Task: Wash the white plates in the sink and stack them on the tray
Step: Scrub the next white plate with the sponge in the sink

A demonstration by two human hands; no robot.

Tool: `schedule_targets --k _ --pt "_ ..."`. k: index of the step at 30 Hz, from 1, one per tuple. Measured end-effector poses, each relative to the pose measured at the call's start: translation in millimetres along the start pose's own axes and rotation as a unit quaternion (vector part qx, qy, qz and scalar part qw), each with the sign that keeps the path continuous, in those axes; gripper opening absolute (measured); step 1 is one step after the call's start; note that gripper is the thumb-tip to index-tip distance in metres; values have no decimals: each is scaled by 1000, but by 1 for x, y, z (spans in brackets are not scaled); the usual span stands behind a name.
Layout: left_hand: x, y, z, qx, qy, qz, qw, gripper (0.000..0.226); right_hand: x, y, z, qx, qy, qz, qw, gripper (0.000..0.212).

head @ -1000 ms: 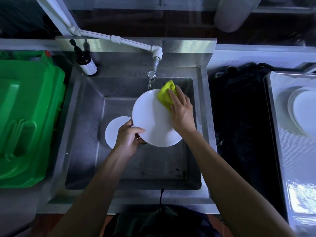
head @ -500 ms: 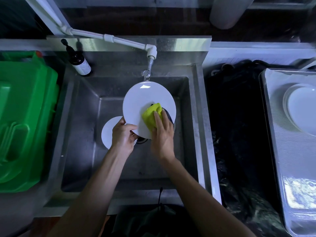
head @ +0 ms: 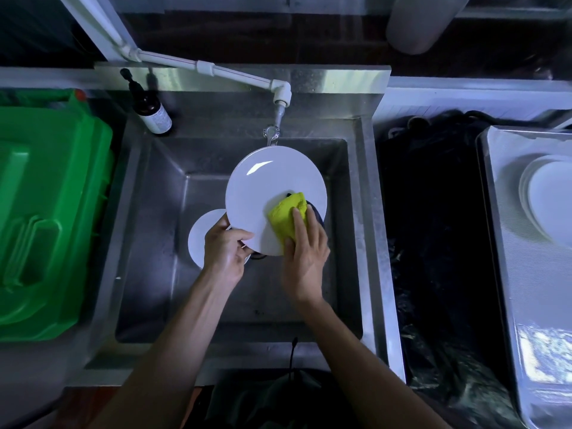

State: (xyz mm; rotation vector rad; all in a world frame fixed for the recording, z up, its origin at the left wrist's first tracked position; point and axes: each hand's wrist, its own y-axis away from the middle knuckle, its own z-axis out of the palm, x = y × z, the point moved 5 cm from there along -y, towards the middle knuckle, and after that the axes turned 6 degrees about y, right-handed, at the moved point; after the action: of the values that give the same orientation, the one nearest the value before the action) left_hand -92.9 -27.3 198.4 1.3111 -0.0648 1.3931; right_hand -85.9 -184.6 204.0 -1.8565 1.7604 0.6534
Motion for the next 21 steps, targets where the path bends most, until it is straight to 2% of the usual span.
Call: schedule_targets --k 6,12,16,21 --pt "-2 5 4 -11 -32 -1 999 39 21 -13 -15 32 -29 15 999 49" --pt "-1 8 0 -28 -82 0 996 34 32 -28 -26 48 -81 58 994 56" --pt "7 5 -6 -42 -141 4 989 30 45 -42 -35 25 -135 87 987 62" --pt "20 -2 -9 -64 -198 -2 978 30 54 -64 -48 -18 -135 69 988 69"
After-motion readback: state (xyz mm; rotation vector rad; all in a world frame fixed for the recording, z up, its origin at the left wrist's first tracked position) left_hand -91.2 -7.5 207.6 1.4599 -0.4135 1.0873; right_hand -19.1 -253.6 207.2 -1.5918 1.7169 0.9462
